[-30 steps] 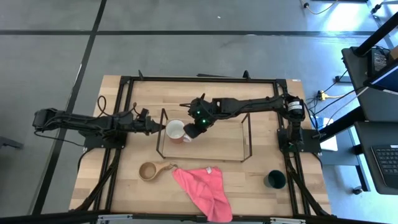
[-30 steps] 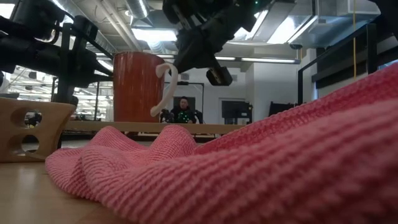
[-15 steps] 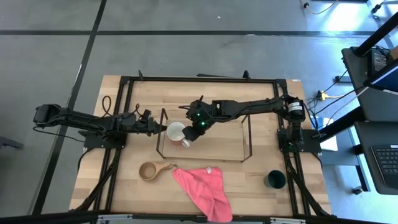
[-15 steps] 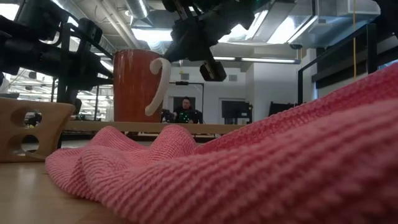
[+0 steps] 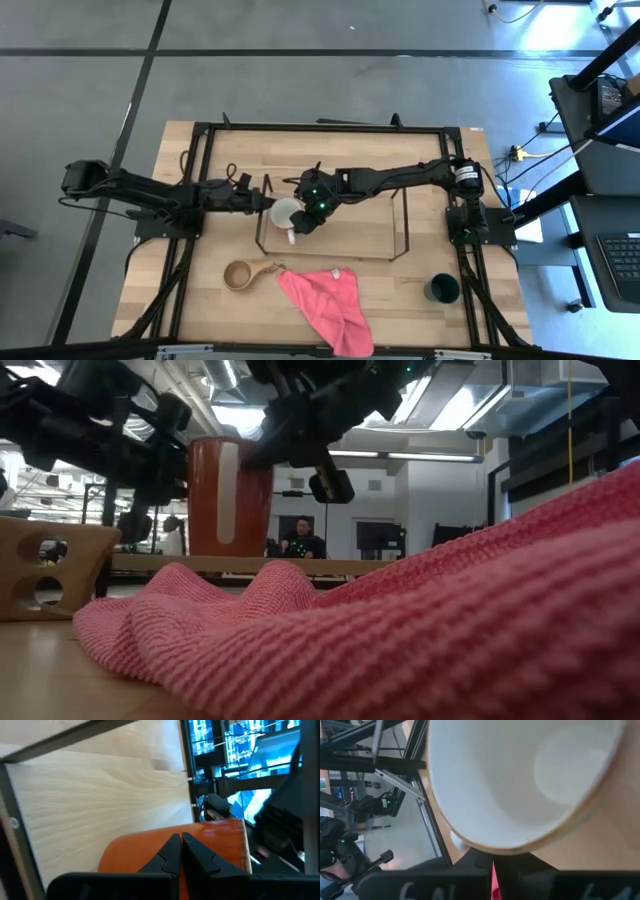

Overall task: Stack small to large cups/mugs on shelf
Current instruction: Adjust the orange mug on the shelf

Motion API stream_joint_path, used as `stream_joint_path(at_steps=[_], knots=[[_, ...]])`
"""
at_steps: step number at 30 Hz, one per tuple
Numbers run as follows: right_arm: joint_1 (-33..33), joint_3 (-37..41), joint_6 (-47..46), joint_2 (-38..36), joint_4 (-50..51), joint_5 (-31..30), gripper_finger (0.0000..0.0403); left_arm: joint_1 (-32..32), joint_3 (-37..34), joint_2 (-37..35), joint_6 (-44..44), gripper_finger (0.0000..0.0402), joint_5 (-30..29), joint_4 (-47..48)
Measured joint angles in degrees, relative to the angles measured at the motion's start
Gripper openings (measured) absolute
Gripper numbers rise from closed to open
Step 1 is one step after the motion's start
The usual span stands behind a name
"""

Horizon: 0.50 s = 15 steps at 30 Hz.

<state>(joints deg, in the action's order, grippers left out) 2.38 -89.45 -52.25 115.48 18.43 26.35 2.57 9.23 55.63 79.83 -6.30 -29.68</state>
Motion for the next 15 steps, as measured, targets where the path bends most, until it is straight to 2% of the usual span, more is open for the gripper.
stream_joint_path(at_steps=[6,15], knots=[[0.25,0.0,1.39,0.0,0.07,1.01,0.0012,0.51,1.47,3.23,-0.93,0.0009,0.25,0.05],[0.46,0.02,3.32,0.0,0.11,0.35,0.0012,2.68,1.44,0.81,-4.03,0.0009,1.92,2.49]])
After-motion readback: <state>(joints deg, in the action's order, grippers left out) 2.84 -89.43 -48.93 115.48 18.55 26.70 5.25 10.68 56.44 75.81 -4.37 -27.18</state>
